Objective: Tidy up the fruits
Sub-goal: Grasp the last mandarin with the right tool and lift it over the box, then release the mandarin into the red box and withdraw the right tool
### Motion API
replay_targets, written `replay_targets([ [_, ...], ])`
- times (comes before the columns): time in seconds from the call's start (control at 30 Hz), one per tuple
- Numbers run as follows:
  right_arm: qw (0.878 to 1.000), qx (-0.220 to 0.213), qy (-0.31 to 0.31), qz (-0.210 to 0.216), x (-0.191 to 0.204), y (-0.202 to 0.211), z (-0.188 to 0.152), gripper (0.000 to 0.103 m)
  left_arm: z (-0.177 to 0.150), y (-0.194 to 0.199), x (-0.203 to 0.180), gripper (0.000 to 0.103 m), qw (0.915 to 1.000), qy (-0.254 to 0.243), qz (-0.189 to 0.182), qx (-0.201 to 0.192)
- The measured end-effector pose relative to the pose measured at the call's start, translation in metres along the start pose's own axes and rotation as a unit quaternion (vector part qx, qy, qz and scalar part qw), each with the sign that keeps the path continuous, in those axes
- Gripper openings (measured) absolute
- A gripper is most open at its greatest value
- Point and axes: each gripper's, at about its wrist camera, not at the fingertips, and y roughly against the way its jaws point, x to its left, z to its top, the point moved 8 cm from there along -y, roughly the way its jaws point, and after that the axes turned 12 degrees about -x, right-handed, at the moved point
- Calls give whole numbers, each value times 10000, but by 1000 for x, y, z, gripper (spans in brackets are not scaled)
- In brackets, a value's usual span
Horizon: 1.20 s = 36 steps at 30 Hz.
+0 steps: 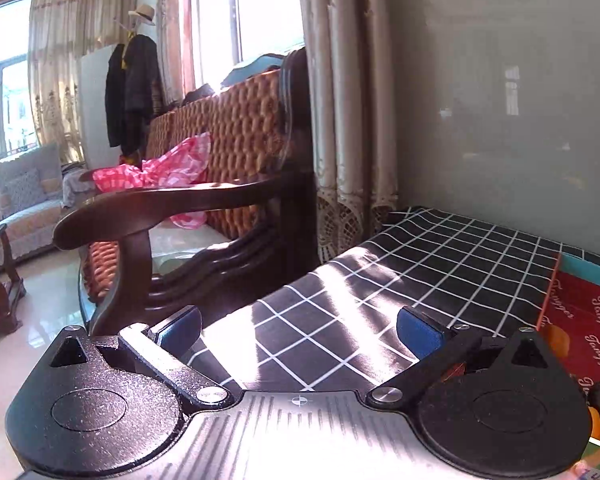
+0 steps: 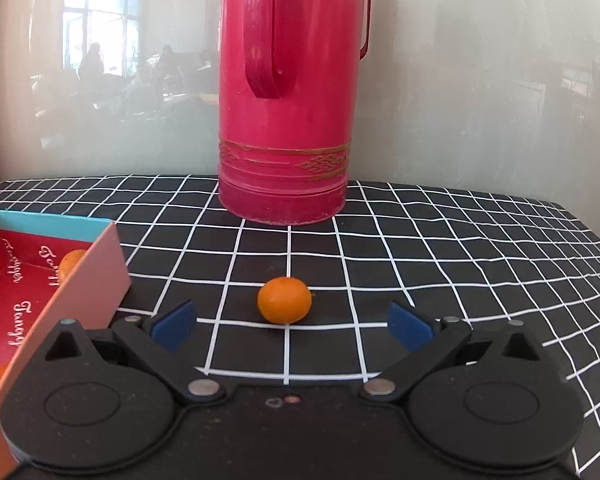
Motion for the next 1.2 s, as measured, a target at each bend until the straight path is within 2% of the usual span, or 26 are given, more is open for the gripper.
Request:
replay_targets([
  [0.03,10000,13,40,6,1,-3,0,91,0,-1,4,103,10000,41,52,-22],
  [0.1,9999,22,152,24,4,-6,1,79,0,-3,11,103,9999,93,129,-42],
  [0.2,9994,91,328,40,9,-12,-1,70,-3,-6,14,103,9999,79,142,-12],
  [0.37,9990,350,210,173,10,-25,-8,46,-2,-5,8,103,10000,1,42,-32],
  [0.47,9988,411,111,240,10,-31,-10,39,1,-3,5,103,10000,-45,-21,-74],
  [0.53,9987,398,140,280,11,-32,-9,25,1,-3,3,103,10000,-40,-63,-48],
  [0.73,9985,298,246,399,15,-29,-9,25,2,-3,6,103,10000,39,-28,-33],
  [0.87,9969,-79,205,761,27,-8,3,25,1,-5,10,103,10000,81,-10,18],
  [1.0,9879,-539,132,1447,49,26,19,25,2,-6,15,103,9999,124,15,14],
  [1.1,9740,-761,93,2133,72,53,27,25,2,-6,18,103,10000,81,17,7],
  [1.2,9579,-738,214,2767,102,72,25,26,0,-7,19,103,10000,4,-2,44],
])
